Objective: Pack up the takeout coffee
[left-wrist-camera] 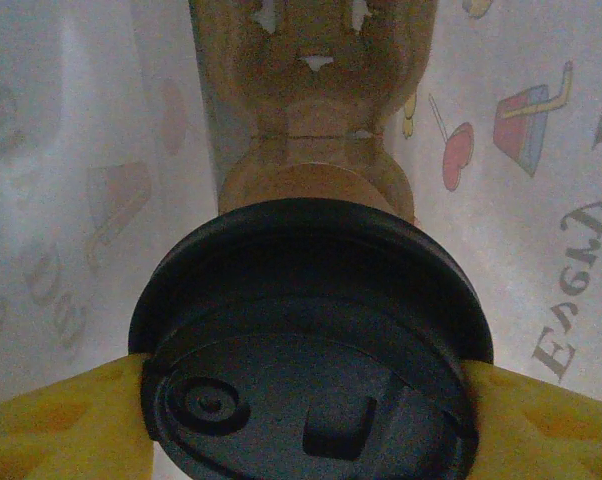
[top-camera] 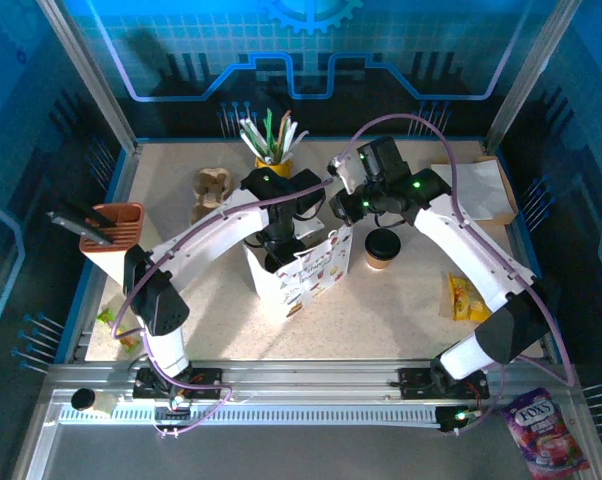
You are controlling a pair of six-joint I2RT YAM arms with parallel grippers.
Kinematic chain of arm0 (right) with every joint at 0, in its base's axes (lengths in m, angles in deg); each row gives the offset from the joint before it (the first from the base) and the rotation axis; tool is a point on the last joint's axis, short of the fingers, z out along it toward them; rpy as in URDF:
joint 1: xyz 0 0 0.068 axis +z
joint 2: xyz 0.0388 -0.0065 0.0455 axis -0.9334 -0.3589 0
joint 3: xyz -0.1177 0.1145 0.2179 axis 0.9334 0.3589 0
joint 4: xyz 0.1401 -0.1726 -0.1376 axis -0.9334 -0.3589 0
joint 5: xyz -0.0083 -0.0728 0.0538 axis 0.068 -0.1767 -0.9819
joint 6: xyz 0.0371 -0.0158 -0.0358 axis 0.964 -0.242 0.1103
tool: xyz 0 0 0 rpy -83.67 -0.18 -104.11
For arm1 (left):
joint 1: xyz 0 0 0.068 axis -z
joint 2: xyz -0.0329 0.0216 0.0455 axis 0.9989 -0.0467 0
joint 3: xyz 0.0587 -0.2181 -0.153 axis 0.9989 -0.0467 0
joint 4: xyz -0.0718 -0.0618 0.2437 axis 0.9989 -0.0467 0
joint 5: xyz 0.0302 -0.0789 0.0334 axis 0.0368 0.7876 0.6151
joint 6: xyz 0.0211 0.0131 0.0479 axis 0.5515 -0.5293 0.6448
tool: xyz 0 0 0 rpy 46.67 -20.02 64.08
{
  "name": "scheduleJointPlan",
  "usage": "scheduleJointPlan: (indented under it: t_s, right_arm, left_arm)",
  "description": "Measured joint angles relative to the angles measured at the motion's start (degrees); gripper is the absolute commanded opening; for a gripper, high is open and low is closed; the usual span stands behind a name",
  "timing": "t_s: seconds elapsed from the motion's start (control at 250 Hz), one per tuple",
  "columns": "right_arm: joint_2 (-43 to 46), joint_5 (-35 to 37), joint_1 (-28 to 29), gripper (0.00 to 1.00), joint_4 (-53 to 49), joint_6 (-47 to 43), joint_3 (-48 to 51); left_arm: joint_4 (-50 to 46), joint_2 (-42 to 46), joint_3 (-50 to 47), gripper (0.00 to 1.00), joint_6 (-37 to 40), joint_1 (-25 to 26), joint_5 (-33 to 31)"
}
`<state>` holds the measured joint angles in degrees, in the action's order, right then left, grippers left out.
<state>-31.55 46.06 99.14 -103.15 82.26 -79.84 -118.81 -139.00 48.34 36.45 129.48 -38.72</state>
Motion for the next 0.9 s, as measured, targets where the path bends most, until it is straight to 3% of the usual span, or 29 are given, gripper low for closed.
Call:
scheduleJointPlan:
  t_s: [0.903]
  right_arm:
    - [-0.63, -1.14, -0.63, 0.09, 0.00, -0.61, -0.44]
  left_arm:
    - [2.03, 1.27, -4.44, 0.55, 0.15, -1.07, 0.63]
